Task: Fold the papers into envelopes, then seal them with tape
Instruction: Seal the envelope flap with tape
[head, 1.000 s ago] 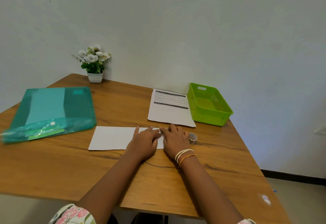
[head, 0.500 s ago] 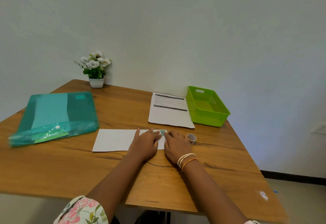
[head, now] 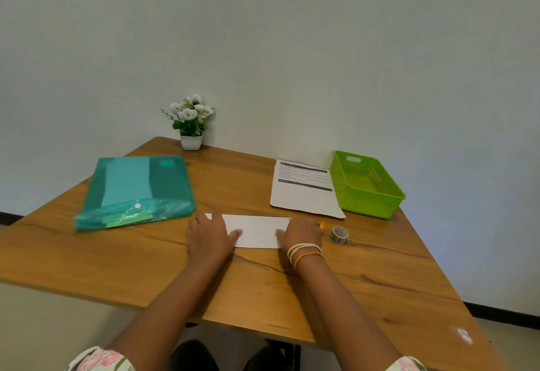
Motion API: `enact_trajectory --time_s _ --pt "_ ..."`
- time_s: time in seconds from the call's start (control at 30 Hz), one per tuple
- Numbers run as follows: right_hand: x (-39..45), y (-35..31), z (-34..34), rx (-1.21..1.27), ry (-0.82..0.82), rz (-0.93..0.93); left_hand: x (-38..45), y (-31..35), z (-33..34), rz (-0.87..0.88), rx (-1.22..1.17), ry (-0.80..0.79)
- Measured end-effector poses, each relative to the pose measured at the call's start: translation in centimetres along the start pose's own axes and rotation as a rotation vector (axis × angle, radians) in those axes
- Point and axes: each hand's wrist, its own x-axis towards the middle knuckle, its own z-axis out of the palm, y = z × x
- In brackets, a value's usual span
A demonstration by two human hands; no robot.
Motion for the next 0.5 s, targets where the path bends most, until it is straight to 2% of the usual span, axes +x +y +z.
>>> enact_trajectory --time_s 0.07,0.13,0.27,0.4,0.5 --pt "0.3 -0.6 -0.2 0.018 -0.057 0.118 0.3 -1.0 -0.1 0.048 0.038 -0.039" --pt "0.8 -0.5 -0.4 0.098 -0.087 0.152 0.4 -1.5 -0.1 0.100 0.056 -0.028" --pt "1.6 0.4 -1.6 0.322 -0.131 0.132 0.6 -1.9 -0.3 0.119 0.117 -0.061" --pt "2.0 0.7 -2.6 0.658 -0.129 0.066 1.1 -1.5 -0.4 0.103 0.182 -0.091" --pt "2.0 0.9 -3.5 0.859 -0.211 0.046 2.0 -0.6 -1.1 0.131 0.171 -0.073"
